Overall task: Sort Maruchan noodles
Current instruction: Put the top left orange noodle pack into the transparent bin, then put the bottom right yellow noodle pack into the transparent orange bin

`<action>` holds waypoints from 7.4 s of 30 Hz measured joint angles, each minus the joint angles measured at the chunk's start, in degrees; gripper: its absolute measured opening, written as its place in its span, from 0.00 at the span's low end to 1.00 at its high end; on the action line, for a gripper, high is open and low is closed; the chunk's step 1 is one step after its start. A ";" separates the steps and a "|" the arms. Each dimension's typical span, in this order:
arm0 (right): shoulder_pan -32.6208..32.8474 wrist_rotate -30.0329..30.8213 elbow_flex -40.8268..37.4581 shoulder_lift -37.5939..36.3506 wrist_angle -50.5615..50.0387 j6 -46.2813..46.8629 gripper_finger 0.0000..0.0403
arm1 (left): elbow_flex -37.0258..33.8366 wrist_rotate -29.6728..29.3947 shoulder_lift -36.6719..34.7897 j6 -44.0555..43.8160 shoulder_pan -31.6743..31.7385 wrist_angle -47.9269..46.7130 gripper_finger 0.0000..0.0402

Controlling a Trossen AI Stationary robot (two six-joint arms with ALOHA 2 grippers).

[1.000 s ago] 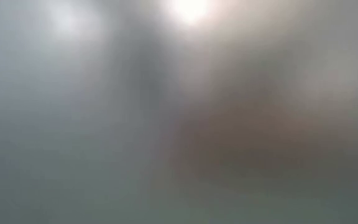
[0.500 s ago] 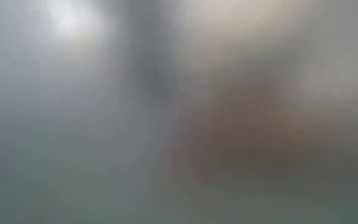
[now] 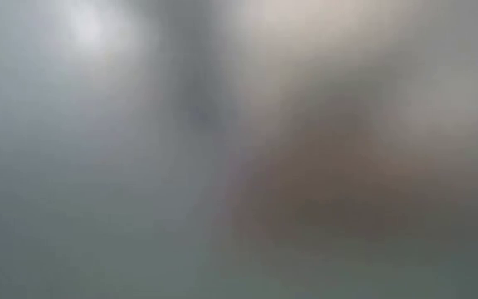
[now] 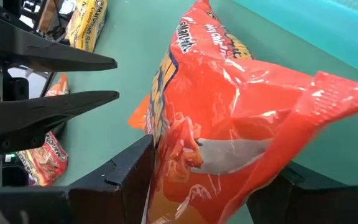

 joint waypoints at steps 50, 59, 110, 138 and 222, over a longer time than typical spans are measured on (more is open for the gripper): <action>8.88 2.44 0.85 -28.71 -21.77 0.10 0.35 | -0.04 -13.54 -4.09 -36.33 -2.36 -37.40 0.19; 28.56 22.69 0.81 -29.20 -19.14 3.00 0.35 | -0.11 -13.54 -4.11 -36.44 -2.36 -37.41 0.19; 45.39 10.93 0.85 -37.21 -82.22 32.40 0.27 | -0.15 -13.40 -4.11 -35.76 -2.36 -34.97 0.19; 44.29 40.57 0.02 -30.01 -79.76 12.05 0.16 | -0.15 -13.52 -4.04 -34.51 -2.34 -33.97 0.19; 28.25 51.84 -3.47 -36.28 -60.34 -4.58 0.53 | 0.70 19.80 6.36 16.46 6.84 21.58 0.19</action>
